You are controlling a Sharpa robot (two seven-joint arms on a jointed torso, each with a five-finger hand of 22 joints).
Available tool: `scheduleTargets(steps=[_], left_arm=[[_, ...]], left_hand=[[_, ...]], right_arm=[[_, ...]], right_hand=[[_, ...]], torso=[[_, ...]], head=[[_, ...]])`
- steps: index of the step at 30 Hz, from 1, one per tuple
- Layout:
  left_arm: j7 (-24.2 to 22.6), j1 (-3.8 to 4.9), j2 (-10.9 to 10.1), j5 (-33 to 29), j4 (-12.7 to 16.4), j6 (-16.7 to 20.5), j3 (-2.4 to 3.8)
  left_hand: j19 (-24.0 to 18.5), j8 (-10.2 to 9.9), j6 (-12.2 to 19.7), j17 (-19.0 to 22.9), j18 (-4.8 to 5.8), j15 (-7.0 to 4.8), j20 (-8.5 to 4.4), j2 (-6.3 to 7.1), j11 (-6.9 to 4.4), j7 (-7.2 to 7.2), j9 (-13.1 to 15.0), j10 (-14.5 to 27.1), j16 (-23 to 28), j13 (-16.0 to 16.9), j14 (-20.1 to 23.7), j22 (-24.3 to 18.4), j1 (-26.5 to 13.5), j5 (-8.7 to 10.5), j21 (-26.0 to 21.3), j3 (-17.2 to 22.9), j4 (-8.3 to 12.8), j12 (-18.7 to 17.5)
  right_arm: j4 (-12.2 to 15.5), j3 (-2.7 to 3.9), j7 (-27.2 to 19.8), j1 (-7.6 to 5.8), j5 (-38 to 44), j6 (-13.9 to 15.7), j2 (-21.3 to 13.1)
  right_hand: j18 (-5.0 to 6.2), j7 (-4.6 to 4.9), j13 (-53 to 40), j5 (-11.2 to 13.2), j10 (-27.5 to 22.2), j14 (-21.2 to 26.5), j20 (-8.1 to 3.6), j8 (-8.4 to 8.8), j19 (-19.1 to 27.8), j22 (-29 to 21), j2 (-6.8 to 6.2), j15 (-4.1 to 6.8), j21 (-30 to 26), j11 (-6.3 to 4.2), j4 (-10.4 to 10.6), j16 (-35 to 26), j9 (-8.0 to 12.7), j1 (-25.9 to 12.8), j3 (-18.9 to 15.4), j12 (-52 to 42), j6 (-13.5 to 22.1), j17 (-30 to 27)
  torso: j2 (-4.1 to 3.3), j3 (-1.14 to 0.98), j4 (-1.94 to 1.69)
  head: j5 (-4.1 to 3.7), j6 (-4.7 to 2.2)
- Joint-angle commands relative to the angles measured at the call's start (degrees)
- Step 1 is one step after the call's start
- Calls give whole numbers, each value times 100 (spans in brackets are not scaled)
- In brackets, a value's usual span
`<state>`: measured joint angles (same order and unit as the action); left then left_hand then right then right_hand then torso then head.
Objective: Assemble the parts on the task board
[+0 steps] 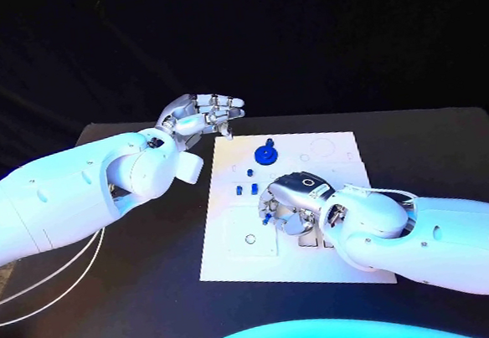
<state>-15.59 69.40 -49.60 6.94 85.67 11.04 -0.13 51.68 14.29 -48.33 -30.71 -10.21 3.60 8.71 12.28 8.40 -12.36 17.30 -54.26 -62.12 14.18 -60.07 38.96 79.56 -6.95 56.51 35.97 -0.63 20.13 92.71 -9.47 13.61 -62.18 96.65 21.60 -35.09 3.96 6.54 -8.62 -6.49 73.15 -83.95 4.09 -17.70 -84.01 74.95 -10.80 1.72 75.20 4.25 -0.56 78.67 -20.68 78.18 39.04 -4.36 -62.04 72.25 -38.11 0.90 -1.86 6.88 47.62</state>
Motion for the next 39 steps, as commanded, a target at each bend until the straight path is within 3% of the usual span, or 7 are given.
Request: scheduleTargets(steps=[1, 29, 31, 39], left_arm=[[-12, 7, 7, -35, 10, -74, 5], [41, 8, 2, -35, 21, -115, 5], [45, 8, 2, -35, 21, -116, 5], [57, 9, 0, -32, 23, -116, 5]], left_hand=[[-7, -30, 48, 9, -36, 13, 21, -32, 0, -10, -5, 46, 22, 2, 46, -5, 4, -21, -28, -38, 2, 31], [-13, -26, 65, 14, -37, 19, 28, -31, 6, -14, -10, 83, 20, 0, 58, -13, -10, -21, -40, -51, -7, 38], [-13, -26, 65, 14, -37, 19, 28, -31, 6, -14, -10, 83, 20, 0, 58, -13, -10, -21, -40, -51, -7, 38], [-15, -24, 69, 15, -37, 21, 30, -31, 9, -15, -11, 96, 19, -1, 61, -15, -12, -20, -43, -53, -8, 39]], right_arm=[[-19, -8, 45, 10, 131, -163, 12], [-21, -48, 91, 19, 194, -296, 133], [-26, -49, 82, 18, 154, -288, 134], [-30, -50, 150, 18, 112, -185, 126]], right_hand=[[-84, 14, -2, -36, 199, -312, -26, -17, -228, 660, 63, 27, -23, -167, -40, -31, -9, 4, 1, -29, -4, -5], [-79, 39, 7, -6, 152, -307, -21, 13, -215, 646, 55, 8, -58, -144, -56, -28, -21, -77, -11, 23, 53, -17], [-77, 96, 30, -23, 17, -303, 8, 156, -202, 636, -51, -42, -88, -82, -19, -19, 15, -258, -107, 74, 289, -28], [-46, 125, 79, -84, -264, -281, 53, 445, -156, 565, -280, -87, -238, -30, 49, -17, 92, -532, -237, 73, 735, -75]], torso=[[-1, 2, 3], [-1, 0, 0], [0, -2, 3], [1, -4, 7]], head=[[9, 12], [3, 27], [7, 29], [1, 6]])
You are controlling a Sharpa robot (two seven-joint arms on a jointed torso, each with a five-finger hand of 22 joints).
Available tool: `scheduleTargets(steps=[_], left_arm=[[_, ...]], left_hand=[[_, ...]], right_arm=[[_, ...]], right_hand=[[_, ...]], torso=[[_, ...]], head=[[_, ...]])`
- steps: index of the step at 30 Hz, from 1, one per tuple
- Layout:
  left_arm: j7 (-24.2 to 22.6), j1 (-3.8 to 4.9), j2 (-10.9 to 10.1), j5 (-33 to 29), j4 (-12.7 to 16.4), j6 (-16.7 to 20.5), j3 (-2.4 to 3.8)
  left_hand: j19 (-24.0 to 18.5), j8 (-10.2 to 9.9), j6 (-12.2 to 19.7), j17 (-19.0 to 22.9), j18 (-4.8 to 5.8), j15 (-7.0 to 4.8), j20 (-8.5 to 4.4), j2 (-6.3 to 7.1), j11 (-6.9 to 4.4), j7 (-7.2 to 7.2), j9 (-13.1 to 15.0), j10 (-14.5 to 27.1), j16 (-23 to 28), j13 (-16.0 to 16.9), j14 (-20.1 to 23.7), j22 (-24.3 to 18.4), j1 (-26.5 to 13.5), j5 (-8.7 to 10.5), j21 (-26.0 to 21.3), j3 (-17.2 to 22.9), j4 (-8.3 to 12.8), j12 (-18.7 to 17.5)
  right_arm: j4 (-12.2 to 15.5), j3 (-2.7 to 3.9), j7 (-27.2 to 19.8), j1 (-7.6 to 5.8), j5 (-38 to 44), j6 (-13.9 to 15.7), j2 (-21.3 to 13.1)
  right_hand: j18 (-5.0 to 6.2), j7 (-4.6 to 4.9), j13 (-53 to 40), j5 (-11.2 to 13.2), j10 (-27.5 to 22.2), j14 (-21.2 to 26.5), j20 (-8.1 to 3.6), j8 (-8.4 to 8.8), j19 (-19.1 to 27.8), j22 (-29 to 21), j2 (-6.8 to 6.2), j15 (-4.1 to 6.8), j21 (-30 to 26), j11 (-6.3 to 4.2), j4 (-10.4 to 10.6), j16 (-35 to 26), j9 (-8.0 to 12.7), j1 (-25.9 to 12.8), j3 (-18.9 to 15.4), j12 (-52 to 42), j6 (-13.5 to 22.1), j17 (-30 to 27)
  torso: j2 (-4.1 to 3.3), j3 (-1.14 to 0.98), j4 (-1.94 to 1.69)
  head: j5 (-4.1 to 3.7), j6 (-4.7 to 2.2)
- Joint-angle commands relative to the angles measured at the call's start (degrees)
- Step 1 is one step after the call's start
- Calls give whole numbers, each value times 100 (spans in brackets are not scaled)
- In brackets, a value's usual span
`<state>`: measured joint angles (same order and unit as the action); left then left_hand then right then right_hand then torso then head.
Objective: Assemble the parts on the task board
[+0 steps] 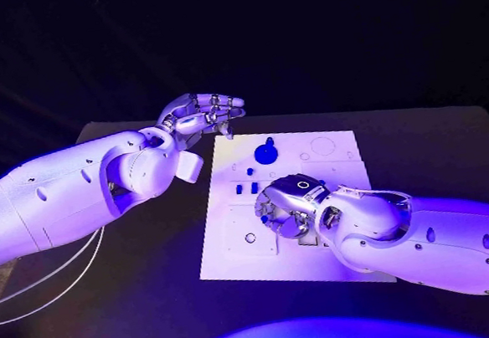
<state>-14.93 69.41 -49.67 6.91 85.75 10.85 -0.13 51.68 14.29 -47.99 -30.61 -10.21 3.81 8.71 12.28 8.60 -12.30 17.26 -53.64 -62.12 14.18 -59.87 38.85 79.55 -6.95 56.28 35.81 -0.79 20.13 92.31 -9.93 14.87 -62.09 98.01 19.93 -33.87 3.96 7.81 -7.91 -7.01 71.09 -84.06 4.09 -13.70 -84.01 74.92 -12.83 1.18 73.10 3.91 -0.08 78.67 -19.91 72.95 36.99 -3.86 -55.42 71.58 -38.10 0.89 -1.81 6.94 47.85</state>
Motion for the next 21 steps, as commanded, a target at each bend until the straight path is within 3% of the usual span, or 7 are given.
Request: scheduleTargets(steps=[1, 3, 14, 21], left_arm=[[-6, 8, 7, -27, 15, -101, 5], [-3, 8, 6, -24, 16, -108, 5], [10, 8, 0, -21, 8, -127, 5], [14, 7, -19, -20, 7, -129, 5]], left_hand=[[-17, -22, 37, 6, -38, 1, 32, -36, -11, -21, -7, 40, 19, -1, 43, -6, -9, -22, -22, -36, 8, 42], [-18, -18, 39, 7, -39, 1, 32, -47, -12, -20, -7, 47, 18, 0, 48, -8, 2, -25, -24, -30, 12, 48], [-18, -16, 40, 8, -40, 1, 33, -52, -12, -20, -7, 50, 18, 0, 50, -8, 9, -26, -25, -26, 16, 51], [-18, -16, 40, 8, -40, 1, 33, -52, -12, -20, -7, 50, 18, 0, 50, -8, 9, -26, -25, -26, 16, 51]], right_arm=[[11, -4, 34, 9, -26, -4, 0], [13, -4, 47, 8, -30, 12, -6], [80, -4, 89, 8, -49, 119, -99], [384, 13, 179, -42, -79, 189, -430]], right_hand=[[-43, 5, 11, -33, -78, -268, 55, 69, -152, 561, -91, -35, -42, 9, 5, -19, 21, -25, -37, 23, 113, -16], [-33, -5, 26, -41, -177, -257, 62, 185, -141, 539, -129, -36, -87, 6, -1, -28, 55, -38, -33, 15, 315, -45], [-22, 5, 39, -32, -267, -252, 66, 213, -127, 508, -165, -43, -149, 21, 10, -30, 56, -77, -60, 18, 362, -61], [-18, -3, 38, -31, -276, -243, 68, 212, -124, 498, -169, -46, -167, 22, 17, -55, 52, -89, -69, 8, 360, -106]], torso=[[0, -2, 0], [0, -3, -2], [-1, -4, -3], [5, -1, 2]], head=[[-8, -19], [-14, -18], [-13, -11], [-19, -13]])
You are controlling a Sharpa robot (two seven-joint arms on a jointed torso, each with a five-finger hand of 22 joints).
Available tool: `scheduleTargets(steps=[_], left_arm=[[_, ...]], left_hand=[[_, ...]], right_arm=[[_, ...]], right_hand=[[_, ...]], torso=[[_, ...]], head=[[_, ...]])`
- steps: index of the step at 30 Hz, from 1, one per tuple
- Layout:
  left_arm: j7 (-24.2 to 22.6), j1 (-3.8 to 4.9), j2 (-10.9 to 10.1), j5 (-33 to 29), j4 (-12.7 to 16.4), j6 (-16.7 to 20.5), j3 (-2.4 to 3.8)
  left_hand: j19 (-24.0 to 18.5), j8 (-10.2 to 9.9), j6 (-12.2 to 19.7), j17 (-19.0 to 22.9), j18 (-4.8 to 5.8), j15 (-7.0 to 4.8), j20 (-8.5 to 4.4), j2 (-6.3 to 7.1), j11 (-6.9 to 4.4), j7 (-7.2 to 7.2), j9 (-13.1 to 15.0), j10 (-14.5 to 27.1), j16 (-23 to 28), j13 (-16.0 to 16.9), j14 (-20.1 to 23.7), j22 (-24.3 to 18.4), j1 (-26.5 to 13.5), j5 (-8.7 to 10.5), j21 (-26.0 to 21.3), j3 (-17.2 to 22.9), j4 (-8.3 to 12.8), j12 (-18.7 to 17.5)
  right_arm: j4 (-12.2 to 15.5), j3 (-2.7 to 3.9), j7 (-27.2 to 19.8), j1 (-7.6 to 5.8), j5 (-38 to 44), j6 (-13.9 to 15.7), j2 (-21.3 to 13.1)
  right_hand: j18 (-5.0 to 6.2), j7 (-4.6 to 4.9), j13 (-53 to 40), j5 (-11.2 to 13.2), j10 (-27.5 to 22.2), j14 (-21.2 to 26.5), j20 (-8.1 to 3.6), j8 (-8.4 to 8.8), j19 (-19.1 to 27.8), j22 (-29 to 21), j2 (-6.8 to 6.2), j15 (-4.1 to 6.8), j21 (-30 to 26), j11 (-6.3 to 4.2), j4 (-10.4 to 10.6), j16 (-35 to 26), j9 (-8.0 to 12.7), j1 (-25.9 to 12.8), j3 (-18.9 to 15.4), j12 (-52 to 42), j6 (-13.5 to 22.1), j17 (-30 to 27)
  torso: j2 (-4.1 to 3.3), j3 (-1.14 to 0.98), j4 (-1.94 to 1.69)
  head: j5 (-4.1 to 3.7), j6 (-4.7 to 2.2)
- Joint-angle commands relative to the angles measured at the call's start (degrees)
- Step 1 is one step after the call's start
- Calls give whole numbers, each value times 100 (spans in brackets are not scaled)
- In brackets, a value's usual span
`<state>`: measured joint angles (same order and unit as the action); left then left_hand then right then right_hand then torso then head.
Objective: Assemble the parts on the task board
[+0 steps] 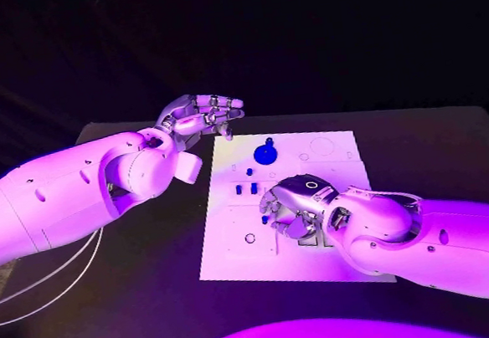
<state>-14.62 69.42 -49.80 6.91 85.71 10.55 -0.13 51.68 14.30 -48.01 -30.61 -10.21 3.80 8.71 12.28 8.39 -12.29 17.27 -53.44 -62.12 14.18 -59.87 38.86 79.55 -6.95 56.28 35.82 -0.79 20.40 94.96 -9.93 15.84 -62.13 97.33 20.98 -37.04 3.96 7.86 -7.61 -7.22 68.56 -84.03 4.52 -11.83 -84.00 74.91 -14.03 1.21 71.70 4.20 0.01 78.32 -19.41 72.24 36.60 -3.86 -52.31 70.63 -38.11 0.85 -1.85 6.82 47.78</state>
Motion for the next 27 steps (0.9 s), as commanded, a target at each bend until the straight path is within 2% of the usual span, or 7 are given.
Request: scheduleTargets(steps=[1, 9, 14, 17, 20, 21, 27], left_arm=[[-18, 7, -7, -20, 11, -99, 5], [-25, 7, -30, -20, 13, -110, 5], [-26, 6, -42, -16, 19, -140, 5], [-29, 6, -47, -13, 31, -161, 5], [-35, 6, -49, -11, 35, -167, 5], [-36, 6, -45, -11, 31, -162, 5], [-44, 5, -11, -10, 24, -158, 4]], left_hand=[[-18, -16, 42, 9, -40, 1, 33, -52, 9, -22, -8, 30, 18, 0, 50, -9, 9, -26, -25, -27, 16, 24], [-19, -9, 46, 11, -40, 2, 34, -58, 11, -24, -10, 39, 15, 1, 55, -11, 16, -25, -26, -26, 20, 35], [-19, -9, 46, 11, -40, 2, 34, -58, 11, -24, -10, 40, 15, 1, 55, -11, 16, -25, -26, -26, 20, 36], [-18, 3, 50, 16, -43, -1, 32, -70, 10, -23, -12, 51, 11, 3, 63, -8, 50, -38, -21, -13, 44, 55], [-20, 9, 55, 18, -40, 5, 36, -62, 15, -28, -13, 60, 8, 4, 65, -9, 24, -32, -22, -28, 30, 65], [-22, 12, 57, 19, -38, 8, 39, -59, 18, -29, -14, 65, 4, 4, 66, -11, 6, -28, -24, -38, 19, 71], [-28, 22, 74, 22, -38, 16, 49, -40, 21, -30, -18, 90, -8, 4, 68, -23, -40, -16, -42, -78, -7, 90]], right_arm=[[154, 17, 88, -52, -19, 89, -153], [570, 91, 111, -344, -298, 104, -738], [620, 127, 90, -594, -500, -182, -1111], [553, 138, 51, -687, -527, -299, -1274], [448, 143, -2, -734, -527, -330, -1365], [392, 144, -19, -749, -517, -358, -1385], [177, 140, -39, -765, -493, -512, -1336]], right_hand=[[-18, -9, 8, -10, -23, -245, 25, 25, -125, 499, -49, -49, -28, -7, 8, -21, 2, -18, -30, 8, 48, -10], [-17, -6, 1, -9, -19, -243, 25, 1, -127, 494, -56, -46, -36, -11, 26, -19, -14, -46, -54, -15, 3, -17], [3, -13, 36, 7, -274, -239, 44, 37, -114, 429, -133, -78, -155, 33, 70, -19, -18, -121, -201, 17, 54, -51], [14, -26, 60, -22, -472, -231, 63, 82, -110, 391, -125, -105, -223, 60, 102, -17, -18, -110, -448, -10, 112, -86], [25, -67, 121, 2, -793, -213, 116, 172, -101, 329, 44, -131, -337, 112, 187, -7, -6, 119, -1253, -98, 189, -149], [30, -77, 142, 74, -880, -211, 119, 204, -103, 320, 174, -153, -357, 119, 276, 10, 1, 261, -1600, -156, 193, -161], [28, -103, 156, 148, -920, -209, 120, 240, -115, 328, 229, -155, -348, 119, 377, 31, 13, 401, -1880, -238, 195, -168]], torso=[[8, 5, 8], [6, 6, 13], [11, 8, 13], [9, 9, 10], [1, 2, 7], [1, -4, 8], [-3, 1, -1]], head=[[-11, -12], [-128, -76], [-244, -141], [-275, -165], [-280, -184], [-287, -180], [-328, -184]])
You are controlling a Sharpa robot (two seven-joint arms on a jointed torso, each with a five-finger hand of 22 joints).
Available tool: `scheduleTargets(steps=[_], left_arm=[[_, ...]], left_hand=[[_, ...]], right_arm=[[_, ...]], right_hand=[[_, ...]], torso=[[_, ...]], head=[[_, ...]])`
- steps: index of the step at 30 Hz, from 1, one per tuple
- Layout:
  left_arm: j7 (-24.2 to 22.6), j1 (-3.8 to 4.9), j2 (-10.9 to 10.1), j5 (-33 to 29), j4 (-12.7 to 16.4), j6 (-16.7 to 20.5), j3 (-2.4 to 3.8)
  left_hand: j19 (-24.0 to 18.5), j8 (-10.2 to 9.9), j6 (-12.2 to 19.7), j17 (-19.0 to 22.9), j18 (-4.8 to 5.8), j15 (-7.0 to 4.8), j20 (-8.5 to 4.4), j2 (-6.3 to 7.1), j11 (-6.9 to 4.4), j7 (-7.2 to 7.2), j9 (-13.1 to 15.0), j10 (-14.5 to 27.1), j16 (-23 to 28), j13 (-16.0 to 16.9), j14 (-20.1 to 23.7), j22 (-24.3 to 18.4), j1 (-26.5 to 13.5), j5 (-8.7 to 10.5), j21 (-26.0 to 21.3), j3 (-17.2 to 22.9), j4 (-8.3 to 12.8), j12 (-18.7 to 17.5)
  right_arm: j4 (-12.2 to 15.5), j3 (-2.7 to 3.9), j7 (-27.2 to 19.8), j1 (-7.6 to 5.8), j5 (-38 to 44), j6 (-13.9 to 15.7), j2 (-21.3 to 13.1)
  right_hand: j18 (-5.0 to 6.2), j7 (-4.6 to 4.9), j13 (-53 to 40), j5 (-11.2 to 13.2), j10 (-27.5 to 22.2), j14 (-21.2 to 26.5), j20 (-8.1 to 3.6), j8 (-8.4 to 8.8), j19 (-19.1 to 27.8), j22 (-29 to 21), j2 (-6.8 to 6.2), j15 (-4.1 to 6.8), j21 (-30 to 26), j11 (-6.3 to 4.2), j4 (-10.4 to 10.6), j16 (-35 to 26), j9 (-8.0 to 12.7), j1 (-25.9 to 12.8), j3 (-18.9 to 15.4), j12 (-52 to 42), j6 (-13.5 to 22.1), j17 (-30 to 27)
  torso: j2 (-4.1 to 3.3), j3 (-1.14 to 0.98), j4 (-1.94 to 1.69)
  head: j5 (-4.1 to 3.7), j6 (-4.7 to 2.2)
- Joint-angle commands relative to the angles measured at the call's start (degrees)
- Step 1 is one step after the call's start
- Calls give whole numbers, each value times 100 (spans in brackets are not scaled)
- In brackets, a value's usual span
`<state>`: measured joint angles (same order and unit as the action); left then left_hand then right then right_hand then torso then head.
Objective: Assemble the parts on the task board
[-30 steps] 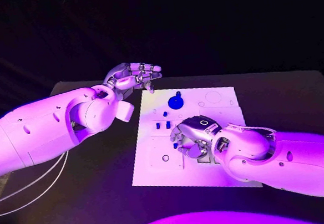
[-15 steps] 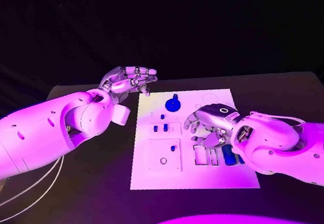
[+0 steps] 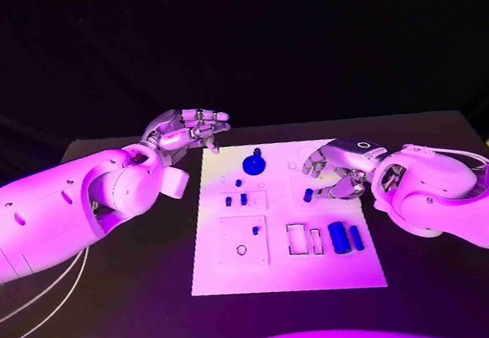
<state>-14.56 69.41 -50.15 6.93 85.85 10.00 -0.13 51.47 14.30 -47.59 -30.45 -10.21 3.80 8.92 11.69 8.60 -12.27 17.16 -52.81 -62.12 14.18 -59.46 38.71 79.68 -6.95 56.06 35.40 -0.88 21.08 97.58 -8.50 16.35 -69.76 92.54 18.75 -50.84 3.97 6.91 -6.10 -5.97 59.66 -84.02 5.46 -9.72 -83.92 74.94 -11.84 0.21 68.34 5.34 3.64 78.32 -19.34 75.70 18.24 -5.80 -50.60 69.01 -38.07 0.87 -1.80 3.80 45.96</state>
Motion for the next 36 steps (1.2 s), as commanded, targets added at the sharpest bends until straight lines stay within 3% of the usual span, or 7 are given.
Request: scheduleTargets(steps=[1, 12, 18, 30, 36], left_arm=[[-50, 6, 27, -12, 10, -103, 5], [-51, 6, 3, -11, 5, -93, 5], [-46, 6, 8, -11, 8, -91, 5], [-41, 6, 14, -11, 8, -89, 5], [-37, 6, 10, -11, 8, -91, 5]], left_hand=[[-7, 22, 33, 5, -38, 17, 28, 19, -1, -31, -7, 27, -8, 4, 28, -7, -53, -16, -20, -37, 2, 23], [-7, 22, 38, 5, -38, 18, 29, 21, 0, -31, -8, 33, -9, 4, 28, -9, -55, -15, -22, -41, 0, 24], [-7, 22, 38, 5, -38, 18, 29, 21, 0, -31, -8, 33, -9, 4, 28, -9, -55, -15, -22, -41, 0, 24], [-8, 26, 45, 7, -39, 18, 31, 16, 0, -31, -10, 44, -13, 4, 29, -14, -54, -16, -28, -45, -1, 31], [-8, 26, 45, 7, -39, 18, 31, 16, 0, -31, -10, 44, -13, 4, 29, -14, -54, -16, -28, -45, -1, 31]], right_arm=[[-118, -6, -91, 3, -15, -311, 64], [-315, -29, -92, 46, -20, -474, 223], [-362, -42, -105, 73, -52, -592, 271], [-425, -53, -143, 135, -112, -553, 385], [-496, -55, -104, 144, -108, -564, 418]], right_hand=[[29, -9, 6, 19, -28, -211, 25, 34, -124, 320, 39, -53, -18, 4, 23, 37, 8, 95, -51, -60, 23, -2], [28, 15, -14, 8, 152, -209, 3, 29, -139, 329, 121, -20, -8, -42, 70, 49, 10, 204, 28, -227, -60, -24], [-2, 47, -37, -4, 528, -230, -67, 8, -191, 422, 81, 58, 152, -137, 178, 104, 15, 165, 296, -367, -217, 18], [-17, 49, -12, -21, 822, -233, -104, -92, -214, 470, 87, 92, 212, -171, 281, 138, -22, 165, 793, -344, -534, 9], [-18, 48, -4, -16, 844, -237, -108, -104, -217, 477, 95, 91, 220, -168, 292, 152, -30, 158, 873, -322, -573, 24]], torso=[[-8, -1, -6], [-5, 3, -8], [-2, 6, -7], [-8, -4, -6], [-4, -1, -5]], head=[[-31, -1], [-37, 16], [-32, 29], [-26, 36], [-32, 40]])
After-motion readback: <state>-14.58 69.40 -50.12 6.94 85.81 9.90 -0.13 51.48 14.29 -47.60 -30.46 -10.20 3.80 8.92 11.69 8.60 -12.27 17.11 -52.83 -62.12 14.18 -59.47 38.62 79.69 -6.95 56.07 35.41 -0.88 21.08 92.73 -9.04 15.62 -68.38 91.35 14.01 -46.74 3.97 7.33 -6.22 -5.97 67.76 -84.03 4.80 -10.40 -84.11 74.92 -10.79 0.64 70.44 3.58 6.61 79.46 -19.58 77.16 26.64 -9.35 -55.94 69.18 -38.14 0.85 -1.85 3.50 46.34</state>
